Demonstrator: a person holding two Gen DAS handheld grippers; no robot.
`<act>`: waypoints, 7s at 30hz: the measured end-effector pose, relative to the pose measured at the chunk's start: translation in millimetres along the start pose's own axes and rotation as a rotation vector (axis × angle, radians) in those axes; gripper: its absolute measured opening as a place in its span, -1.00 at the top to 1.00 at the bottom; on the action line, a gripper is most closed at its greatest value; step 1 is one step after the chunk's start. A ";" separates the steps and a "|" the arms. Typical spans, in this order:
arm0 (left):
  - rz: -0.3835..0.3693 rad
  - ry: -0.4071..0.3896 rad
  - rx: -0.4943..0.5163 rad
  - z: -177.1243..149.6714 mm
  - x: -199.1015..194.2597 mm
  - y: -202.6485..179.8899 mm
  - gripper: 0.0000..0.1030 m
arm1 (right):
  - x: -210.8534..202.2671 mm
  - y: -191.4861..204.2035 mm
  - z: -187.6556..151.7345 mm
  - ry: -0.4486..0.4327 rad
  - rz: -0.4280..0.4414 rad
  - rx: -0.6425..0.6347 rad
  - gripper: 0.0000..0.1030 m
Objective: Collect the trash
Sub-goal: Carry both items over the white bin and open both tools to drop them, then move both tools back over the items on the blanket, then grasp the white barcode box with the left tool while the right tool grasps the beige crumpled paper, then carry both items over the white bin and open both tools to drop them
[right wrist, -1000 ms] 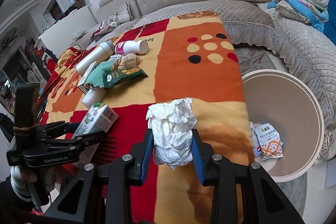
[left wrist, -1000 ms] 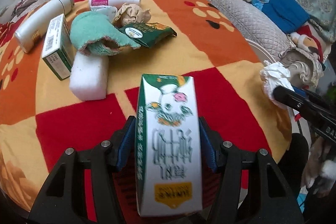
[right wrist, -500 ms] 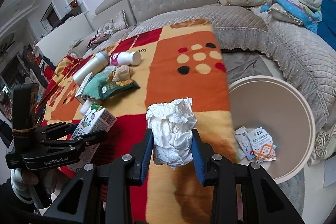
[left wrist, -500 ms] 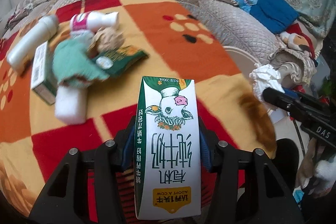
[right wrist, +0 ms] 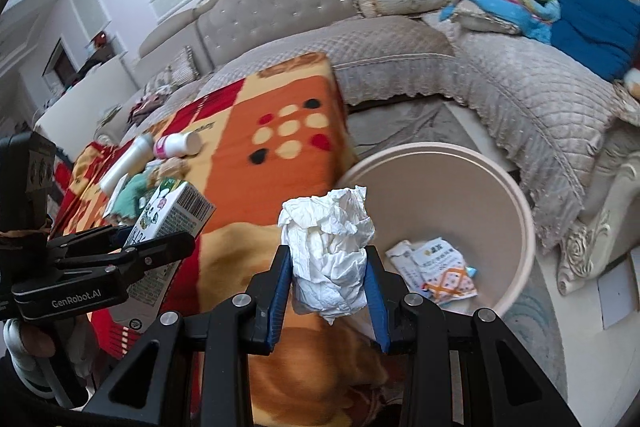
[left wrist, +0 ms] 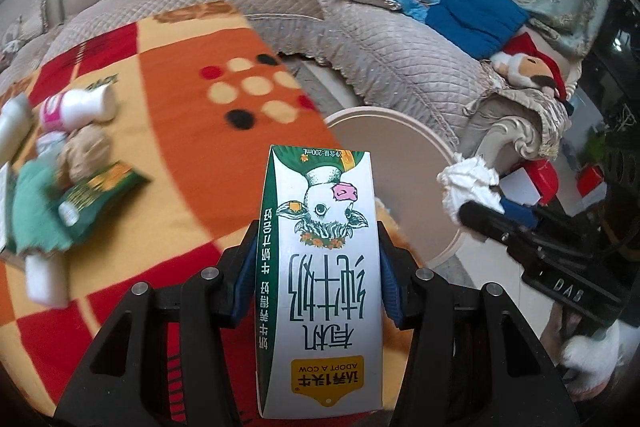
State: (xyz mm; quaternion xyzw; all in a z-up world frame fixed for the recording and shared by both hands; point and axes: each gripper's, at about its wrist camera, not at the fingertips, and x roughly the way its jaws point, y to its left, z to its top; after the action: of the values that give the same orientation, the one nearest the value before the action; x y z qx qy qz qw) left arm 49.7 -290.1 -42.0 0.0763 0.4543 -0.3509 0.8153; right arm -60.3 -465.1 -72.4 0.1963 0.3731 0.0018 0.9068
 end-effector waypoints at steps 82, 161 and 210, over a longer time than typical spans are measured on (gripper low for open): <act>0.181 -0.102 -0.251 -27.8 -52.6 126.6 -0.16 | 58.0 70.5 2.2 0.103 0.017 -0.065 -0.41; 0.110 -0.094 -0.246 -34.1 -83.9 144.7 0.49 | 74.2 141.5 24.3 0.080 0.192 -0.187 0.45; -0.107 0.009 -0.055 41.8 55.8 -41.3 0.49 | 35.8 -64.0 -1.4 0.074 -0.073 0.100 0.44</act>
State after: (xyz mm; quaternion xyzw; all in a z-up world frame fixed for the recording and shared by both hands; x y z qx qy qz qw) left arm 71.0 -367.4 -54.2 0.0309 0.4707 -0.3811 0.7951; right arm -44.6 -518.3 -120.4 0.2273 0.4130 -0.0425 0.8809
